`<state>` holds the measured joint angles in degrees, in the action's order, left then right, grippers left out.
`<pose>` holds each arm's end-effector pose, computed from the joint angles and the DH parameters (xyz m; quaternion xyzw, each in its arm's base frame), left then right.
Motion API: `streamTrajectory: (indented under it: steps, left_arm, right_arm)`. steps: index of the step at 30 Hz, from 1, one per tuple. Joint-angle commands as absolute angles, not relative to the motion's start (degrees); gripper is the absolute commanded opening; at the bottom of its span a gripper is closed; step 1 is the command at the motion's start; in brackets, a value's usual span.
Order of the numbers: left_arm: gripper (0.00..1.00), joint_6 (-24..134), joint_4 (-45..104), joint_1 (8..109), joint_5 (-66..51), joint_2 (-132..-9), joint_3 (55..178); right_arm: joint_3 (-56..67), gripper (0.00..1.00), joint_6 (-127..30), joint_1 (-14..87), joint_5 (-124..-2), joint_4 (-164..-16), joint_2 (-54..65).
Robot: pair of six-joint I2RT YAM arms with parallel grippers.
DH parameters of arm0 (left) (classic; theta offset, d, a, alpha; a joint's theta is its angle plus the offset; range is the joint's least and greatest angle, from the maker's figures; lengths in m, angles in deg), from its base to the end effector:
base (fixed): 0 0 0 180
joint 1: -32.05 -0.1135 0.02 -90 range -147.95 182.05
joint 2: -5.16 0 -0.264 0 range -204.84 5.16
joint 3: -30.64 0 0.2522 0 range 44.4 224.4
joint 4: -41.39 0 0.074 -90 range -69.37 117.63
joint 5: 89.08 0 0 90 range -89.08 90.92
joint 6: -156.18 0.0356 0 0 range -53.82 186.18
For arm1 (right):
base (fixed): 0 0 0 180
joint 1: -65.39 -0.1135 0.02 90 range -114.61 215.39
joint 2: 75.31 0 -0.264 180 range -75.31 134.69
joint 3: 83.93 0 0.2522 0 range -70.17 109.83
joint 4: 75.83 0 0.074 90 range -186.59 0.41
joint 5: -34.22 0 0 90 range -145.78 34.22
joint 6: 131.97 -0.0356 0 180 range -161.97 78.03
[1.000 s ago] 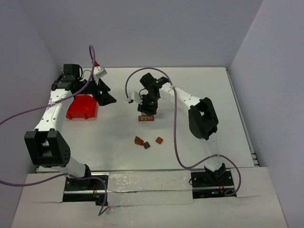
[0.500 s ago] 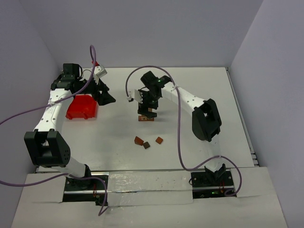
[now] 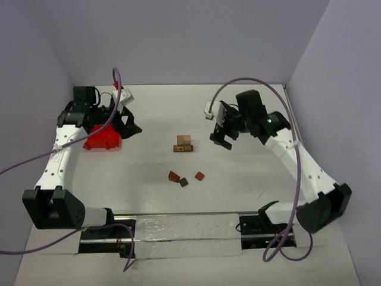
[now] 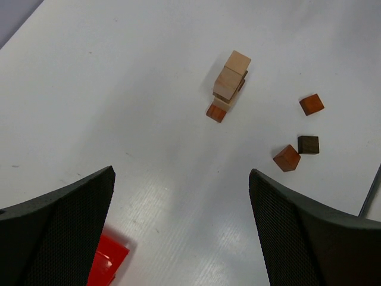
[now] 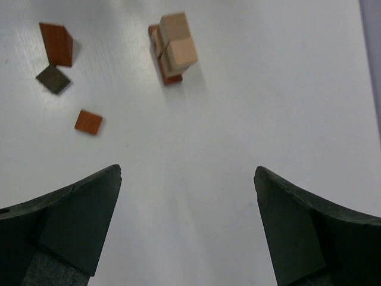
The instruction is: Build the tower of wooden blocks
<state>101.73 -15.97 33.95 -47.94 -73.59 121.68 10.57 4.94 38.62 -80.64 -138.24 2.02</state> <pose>0.2827 -0.0362 0.3571 0.4198 0.7461 -0.2651 0.4436 0.2414 0.1385 0.3700 -0.6070 0.6735 0.1310 0.4009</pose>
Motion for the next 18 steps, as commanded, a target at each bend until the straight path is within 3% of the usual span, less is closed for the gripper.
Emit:
streamTrajectory:
  steps: [1,4,10,18]
  left_arm:
    - [0.99,101.2,-13.5,37.8,-41.1,-70.2,118.5]
    - [0.99,100.8,-11.6,40.2,-37.9,-68.7,115.7]
    - [0.99,88.9,-2.8,40.3,-32.8,-68.0,113.9]
    - [0.99,82.2,-2.2,39.0,-31.8,-68.4,115.7]
  right_arm:
    - [0.2,1.0,-2.0,41.2,-84.6,-131.7,-6.3]
    - [-10.3,1.0,-5.7,41.1,-85.3,-128.1,-10.9]
    - [-17.0,0.99,-10.6,38.3,-82.7,-123.7,-11.8]
    - [-21.1,0.87,-16.4,24.6,-71.0,-113.7,-0.3]
